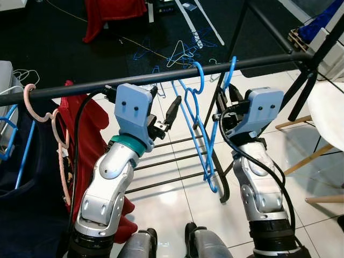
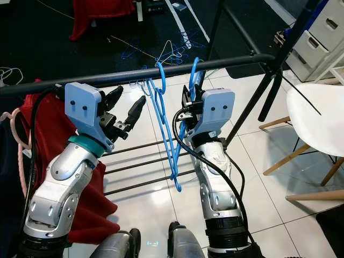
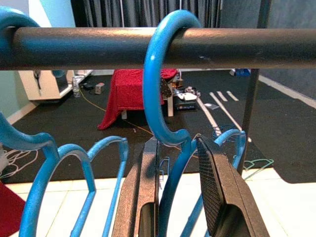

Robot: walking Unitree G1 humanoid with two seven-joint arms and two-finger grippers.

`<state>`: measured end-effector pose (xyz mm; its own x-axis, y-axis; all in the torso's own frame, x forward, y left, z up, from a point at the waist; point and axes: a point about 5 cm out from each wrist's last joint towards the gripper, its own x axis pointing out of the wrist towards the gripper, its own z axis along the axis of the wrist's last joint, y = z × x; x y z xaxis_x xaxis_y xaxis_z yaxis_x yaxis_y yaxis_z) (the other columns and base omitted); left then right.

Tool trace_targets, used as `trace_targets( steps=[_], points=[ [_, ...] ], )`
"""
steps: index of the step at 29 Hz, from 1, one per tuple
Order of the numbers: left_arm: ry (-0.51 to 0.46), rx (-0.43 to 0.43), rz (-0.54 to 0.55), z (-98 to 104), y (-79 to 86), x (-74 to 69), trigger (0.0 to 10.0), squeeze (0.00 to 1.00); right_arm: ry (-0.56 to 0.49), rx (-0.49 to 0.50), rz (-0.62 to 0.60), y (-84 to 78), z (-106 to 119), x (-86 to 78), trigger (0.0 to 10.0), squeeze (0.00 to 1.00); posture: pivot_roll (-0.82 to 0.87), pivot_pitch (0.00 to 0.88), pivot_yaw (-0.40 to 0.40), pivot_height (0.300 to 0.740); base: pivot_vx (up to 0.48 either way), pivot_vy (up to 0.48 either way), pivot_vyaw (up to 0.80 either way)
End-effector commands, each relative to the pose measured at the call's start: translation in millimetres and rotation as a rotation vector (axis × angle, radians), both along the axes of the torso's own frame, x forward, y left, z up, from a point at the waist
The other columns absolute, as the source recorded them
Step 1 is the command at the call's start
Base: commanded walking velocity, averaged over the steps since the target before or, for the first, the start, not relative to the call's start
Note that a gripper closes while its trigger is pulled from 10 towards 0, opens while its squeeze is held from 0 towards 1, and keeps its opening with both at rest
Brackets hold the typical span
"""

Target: Hang hanger

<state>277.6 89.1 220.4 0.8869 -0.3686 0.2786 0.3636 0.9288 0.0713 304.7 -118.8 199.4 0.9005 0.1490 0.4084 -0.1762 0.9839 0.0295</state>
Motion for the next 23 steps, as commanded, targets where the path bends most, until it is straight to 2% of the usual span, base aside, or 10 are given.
trace_targets(
  steps=[1,20,23],
  points=[
    [0.006,0.010,0.020,-4,2.9,0.9,10.0,0.00,0.020,0.012,0.015,1.3,-2,1.2,10.0,0.00,0.02,0.169,0.034,0.740,0.000,0.000,0.00],
    [0.019,0.020,0.012,-8,0.5,3.9,10.0,0.00,0.041,0.010,0.004,1.6,-9,0.2,10.0,0.00,0.01,0.157,0.050,0.740,0.000,0.000,0.00],
    [0.042,0.025,0.036,-15,4.6,4.5,10.0,0.00,0.056,0.002,0.001,-0.1,-13,-1.0,10.0,0.00,-0.02,0.151,0.043,0.740,0.000,0.000,0.00]
  ],
)
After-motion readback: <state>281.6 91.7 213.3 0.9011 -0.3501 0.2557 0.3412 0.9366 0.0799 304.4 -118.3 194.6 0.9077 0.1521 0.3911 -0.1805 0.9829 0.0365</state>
